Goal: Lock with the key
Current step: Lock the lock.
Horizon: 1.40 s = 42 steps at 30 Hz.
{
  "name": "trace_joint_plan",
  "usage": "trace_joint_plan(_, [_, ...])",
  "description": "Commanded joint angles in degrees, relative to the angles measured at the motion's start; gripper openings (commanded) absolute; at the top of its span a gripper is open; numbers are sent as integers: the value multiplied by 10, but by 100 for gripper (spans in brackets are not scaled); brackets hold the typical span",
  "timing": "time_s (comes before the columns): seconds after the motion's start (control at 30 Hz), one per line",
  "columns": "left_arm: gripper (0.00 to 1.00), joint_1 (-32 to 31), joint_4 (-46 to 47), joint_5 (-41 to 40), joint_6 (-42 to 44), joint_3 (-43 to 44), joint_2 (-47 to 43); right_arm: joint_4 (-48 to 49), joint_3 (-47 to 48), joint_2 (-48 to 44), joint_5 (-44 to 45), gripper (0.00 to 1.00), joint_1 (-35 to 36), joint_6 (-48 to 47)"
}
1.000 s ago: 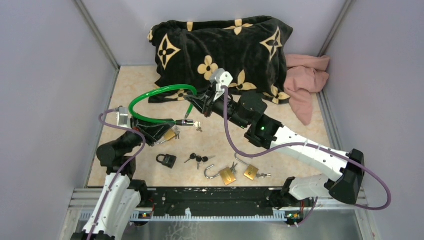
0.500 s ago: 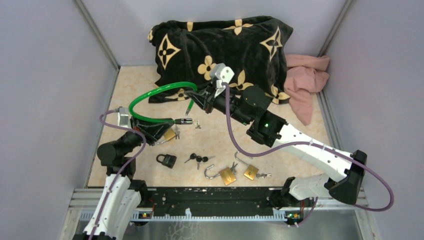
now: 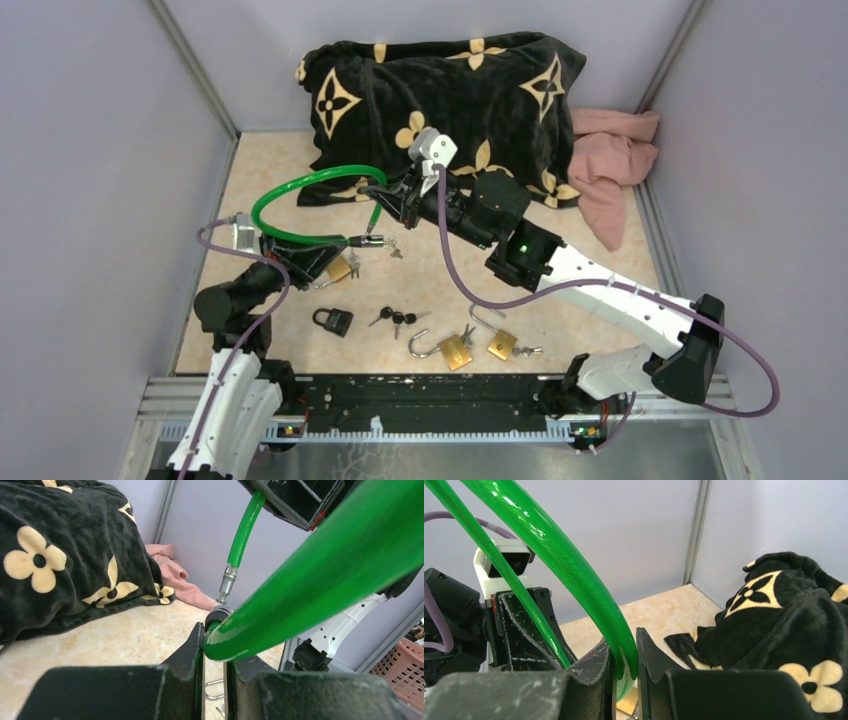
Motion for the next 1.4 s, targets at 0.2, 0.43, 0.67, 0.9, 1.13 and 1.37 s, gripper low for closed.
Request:
trace_joint_plan(0.2, [0, 8, 28, -22, -34, -8, -8, 48, 2, -4, -19, 0, 12, 27])
trace_joint_plan(0.43, [0, 11, 31, -43, -45, -9, -9, 34, 6, 1, -27, 0, 12, 28])
trace_joint_plan(0.67, [0, 14, 57, -58, -71, -10, -10, 44, 0, 12, -39, 0, 13, 44])
trace_joint_plan(0.9, [0, 17, 88, -81, -111, -10, -13, 53, 11, 48, -44, 0, 22, 29])
trace_joint_plan(1.13, [0, 21, 54, -131, -154, -9, -17, 105, -9, 53, -59, 0, 27, 73])
trace_joint_plan(1.37, [46, 10, 87, -113, -164, -24, -11, 114, 21, 74, -65, 0, 40, 86])
